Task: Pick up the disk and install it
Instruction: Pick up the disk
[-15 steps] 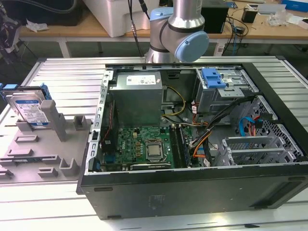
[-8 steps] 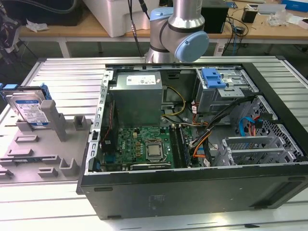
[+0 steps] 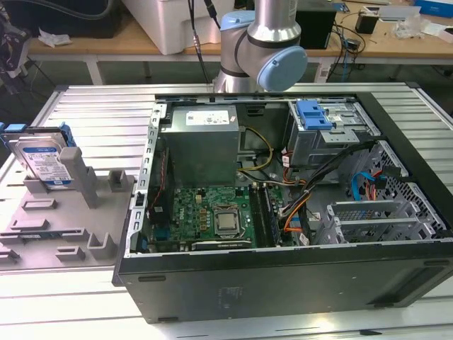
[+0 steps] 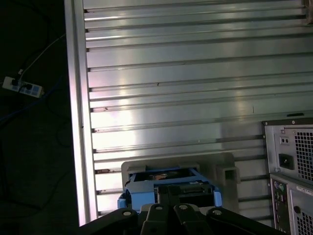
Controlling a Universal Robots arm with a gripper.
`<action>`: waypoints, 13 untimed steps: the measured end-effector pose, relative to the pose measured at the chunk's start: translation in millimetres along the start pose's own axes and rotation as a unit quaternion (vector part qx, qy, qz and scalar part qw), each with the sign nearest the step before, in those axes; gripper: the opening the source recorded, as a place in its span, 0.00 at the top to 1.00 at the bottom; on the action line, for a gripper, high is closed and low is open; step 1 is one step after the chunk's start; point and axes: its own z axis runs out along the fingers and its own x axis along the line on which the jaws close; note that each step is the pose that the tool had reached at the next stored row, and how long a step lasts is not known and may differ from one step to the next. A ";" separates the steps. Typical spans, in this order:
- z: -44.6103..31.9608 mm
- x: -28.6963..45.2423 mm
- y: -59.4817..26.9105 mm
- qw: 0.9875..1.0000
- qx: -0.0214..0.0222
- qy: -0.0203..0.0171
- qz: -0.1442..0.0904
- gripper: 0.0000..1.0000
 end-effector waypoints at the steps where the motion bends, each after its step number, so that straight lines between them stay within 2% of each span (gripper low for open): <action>1: 0.0 0.1 0.0 1.000 0.000 0.000 0.000 0.89; 13: 0.0 0.3 -1.5 1.000 0.000 0.000 0.000 0.89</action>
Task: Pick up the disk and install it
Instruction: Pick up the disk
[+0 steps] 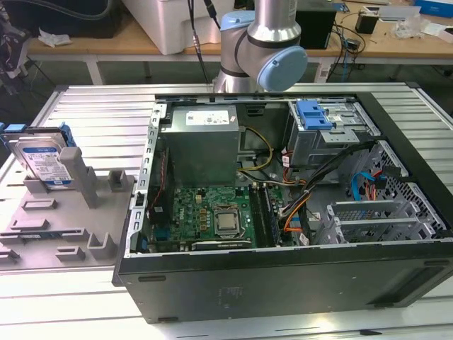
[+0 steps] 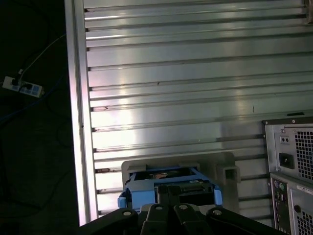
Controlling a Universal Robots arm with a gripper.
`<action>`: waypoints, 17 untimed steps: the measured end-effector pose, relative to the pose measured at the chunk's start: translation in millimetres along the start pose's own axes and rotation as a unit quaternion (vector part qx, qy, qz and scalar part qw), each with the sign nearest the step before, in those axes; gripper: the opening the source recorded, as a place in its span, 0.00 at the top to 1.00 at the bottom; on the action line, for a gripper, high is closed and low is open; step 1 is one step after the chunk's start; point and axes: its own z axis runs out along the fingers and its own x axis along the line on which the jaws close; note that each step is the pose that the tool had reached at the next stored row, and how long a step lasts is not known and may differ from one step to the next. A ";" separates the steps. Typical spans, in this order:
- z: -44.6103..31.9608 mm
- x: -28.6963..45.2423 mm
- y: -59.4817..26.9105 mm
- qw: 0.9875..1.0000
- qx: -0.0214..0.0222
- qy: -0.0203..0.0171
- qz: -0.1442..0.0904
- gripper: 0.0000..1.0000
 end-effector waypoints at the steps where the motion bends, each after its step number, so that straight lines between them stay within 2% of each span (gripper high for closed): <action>1: -0.1 0.2 -0.2 1.000 0.000 0.000 0.000 0.89; 4: -0.1 1.2 -1.3 1.000 0.000 0.000 0.000 0.89; 5: -0.1 1.2 -1.5 1.000 0.000 0.000 0.000 0.76; 6: -0.1 1.2 -1.8 1.000 0.000 0.000 0.000 0.76; 10: -0.2 1.2 -3.0 1.000 0.000 0.000 0.000 0.53; 12: -0.2 1.2 -3.2 1.000 0.000 0.000 0.000 0.53; 13: -0.2 1.2 -3.2 1.000 0.000 0.000 0.000 0.46; 17: -0.1 1.2 -3.2 1.000 0.000 0.000 -0.001 0.46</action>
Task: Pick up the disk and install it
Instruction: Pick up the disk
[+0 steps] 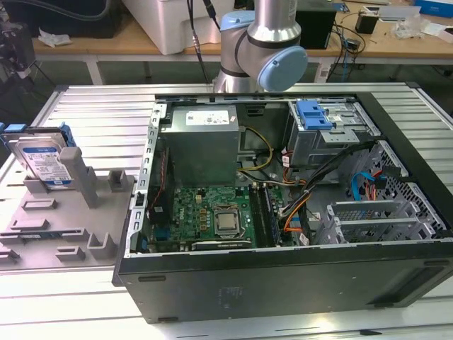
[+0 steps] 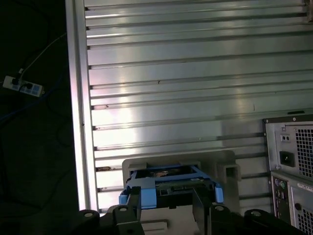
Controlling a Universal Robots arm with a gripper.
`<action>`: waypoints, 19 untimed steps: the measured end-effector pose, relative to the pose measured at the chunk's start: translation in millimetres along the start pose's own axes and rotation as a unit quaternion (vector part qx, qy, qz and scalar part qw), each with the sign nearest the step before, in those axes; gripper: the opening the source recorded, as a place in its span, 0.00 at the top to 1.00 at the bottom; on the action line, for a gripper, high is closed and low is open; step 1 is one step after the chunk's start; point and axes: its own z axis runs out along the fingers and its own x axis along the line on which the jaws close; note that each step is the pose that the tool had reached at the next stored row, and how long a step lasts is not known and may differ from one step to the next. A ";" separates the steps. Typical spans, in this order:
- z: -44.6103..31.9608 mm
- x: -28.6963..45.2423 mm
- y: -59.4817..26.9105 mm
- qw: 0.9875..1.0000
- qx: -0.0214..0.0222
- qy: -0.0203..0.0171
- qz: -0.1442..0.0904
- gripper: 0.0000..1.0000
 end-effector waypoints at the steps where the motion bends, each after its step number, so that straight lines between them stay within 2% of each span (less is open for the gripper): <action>1: 0.0 0.1 0.0 1.000 0.000 0.000 -0.003 0.46; 7: 0.1 1.8 -0.2 0.999 0.000 0.002 -0.037 0.46; 10: 0.1 2.3 -0.2 0.998 0.000 0.003 -0.057 0.46; 12: 0.5 2.5 -0.2 0.997 0.000 0.003 -0.075 0.46; 15: 0.8 2.7 -0.2 0.994 -0.001 0.005 -0.105 0.46; 17: 1.0 2.6 -0.2 0.992 -0.001 0.005 -0.125 0.46; 19: 1.1 2.7 -0.3 0.989 -0.002 0.006 -0.147 0.46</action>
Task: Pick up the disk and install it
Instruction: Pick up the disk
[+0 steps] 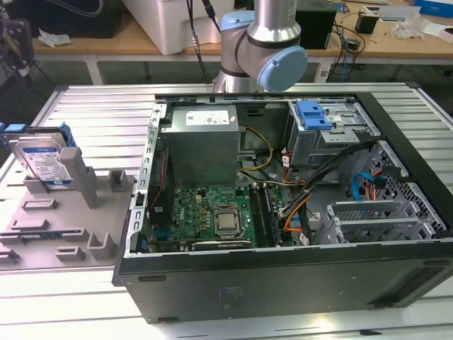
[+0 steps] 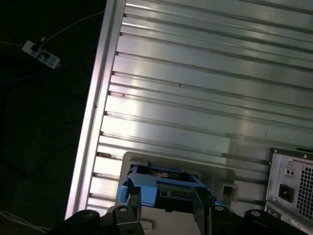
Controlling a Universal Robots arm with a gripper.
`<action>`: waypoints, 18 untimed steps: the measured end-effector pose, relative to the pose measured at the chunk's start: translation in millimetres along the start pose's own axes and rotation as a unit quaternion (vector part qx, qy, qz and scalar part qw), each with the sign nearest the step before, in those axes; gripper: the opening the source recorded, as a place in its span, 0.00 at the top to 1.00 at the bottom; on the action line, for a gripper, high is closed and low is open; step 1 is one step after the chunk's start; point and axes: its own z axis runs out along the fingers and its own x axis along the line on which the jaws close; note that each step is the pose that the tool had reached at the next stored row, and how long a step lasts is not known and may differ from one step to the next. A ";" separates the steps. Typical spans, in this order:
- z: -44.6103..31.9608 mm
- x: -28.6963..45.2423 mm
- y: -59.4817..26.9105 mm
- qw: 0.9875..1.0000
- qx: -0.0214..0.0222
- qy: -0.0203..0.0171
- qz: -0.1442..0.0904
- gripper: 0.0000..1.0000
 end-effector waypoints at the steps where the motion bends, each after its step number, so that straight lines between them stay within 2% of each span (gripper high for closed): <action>1: 0.0 0.0 0.0 1.000 0.000 0.000 -0.010 0.46; 4: 0.2 0.0 0.0 0.999 -0.001 0.002 -0.043 0.46; 5: 0.2 0.1 0.0 0.998 -0.001 0.002 -0.056 0.46; 8: 0.4 0.3 0.0 0.996 -0.002 0.004 -0.092 0.46; 11: 0.6 0.5 0.1 0.992 -0.003 0.005 -0.129 0.46; 13: 0.9 0.7 0.1 0.988 -0.004 0.006 -0.153 0.46; 15: 1.3 0.8 0.1 0.983 -0.004 0.008 -0.184 0.46; 17: 1.6 0.9 0.1 0.980 -0.004 0.008 -0.200 0.46; 18: 1.8 0.9 0.1 0.976 -0.005 0.009 -0.218 0.46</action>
